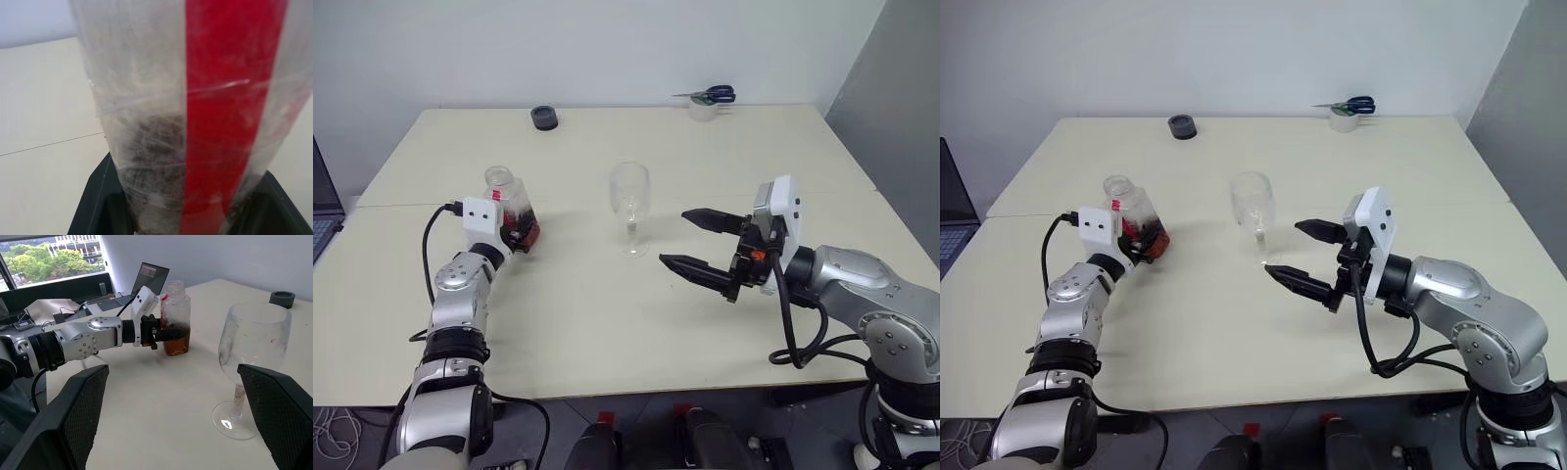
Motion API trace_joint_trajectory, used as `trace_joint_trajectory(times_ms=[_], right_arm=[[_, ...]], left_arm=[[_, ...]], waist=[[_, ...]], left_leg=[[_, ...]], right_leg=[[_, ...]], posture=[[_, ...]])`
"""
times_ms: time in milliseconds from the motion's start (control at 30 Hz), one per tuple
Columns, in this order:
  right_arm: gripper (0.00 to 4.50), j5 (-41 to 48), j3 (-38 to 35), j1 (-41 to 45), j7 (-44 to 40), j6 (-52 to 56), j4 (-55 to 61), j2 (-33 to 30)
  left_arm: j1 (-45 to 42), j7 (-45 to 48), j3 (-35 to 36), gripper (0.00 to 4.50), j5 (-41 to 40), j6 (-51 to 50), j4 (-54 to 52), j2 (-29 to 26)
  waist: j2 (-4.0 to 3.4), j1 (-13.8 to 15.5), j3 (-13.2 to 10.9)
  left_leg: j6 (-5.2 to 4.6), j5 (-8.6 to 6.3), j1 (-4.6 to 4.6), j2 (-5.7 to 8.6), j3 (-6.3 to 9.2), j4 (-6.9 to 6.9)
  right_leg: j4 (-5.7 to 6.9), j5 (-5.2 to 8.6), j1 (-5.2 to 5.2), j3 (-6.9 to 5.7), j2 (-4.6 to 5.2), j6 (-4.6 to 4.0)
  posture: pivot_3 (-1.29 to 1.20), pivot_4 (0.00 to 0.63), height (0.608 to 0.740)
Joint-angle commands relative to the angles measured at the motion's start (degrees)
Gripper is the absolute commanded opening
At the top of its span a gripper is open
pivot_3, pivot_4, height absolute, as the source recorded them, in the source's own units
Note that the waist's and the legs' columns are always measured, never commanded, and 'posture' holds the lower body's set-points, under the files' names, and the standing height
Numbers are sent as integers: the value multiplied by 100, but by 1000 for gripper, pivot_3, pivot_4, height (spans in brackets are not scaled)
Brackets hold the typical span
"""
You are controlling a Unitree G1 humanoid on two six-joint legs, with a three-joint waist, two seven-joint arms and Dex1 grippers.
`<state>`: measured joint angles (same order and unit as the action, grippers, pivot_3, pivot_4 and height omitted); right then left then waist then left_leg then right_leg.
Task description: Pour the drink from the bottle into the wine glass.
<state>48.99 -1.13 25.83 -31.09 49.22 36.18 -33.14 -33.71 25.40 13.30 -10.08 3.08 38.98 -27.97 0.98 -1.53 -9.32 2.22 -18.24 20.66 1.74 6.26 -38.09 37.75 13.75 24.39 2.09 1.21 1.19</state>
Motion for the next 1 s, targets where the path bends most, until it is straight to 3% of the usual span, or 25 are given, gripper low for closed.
trace_joint_trajectory(times_ms=[33, 433, 700, 1000], right_arm=[[4500, -64, -8, 71, -1, -194, 132, 41], [4500, -909, 142, 360, -55, -986, -342, 273], [4500, -1477, 322, 649, -266, -1645, -950, 519], [4500, -1766, 426, 722, -382, -1972, -1174, 802]], left_arm=[[-110, -136, -55, 1767, 185, 109, -61, -134], [-1254, 342, -1105, 1767, 1175, 413, -372, -567], [-2302, 849, -1755, 1767, 1796, 1149, 21, -797], [-2877, 1110, -2181, 1767, 2326, 2070, 683, -1123]], waist=[[0, 0, 0], [6, -2, -2], [6, -10, -2], [6, -44, -2]], left_leg=[[0, 0, 0, 0, 0, 0], [0, 0, 13, 7, 2, -9], [0, 1, 19, 12, -15, -8], [-1, 2, 36, 9, -42, -5]], right_leg=[[0, 0, 0, 0, 0, 0], [6, -1, 11, -12, 0, 2], [17, -1, 29, -9, 0, 2], [37, -1, 74, 13, -2, 2]], posture=[[0, 150, 740], [0, 150, 740], [0, 150, 740], [0, 150, 740]])
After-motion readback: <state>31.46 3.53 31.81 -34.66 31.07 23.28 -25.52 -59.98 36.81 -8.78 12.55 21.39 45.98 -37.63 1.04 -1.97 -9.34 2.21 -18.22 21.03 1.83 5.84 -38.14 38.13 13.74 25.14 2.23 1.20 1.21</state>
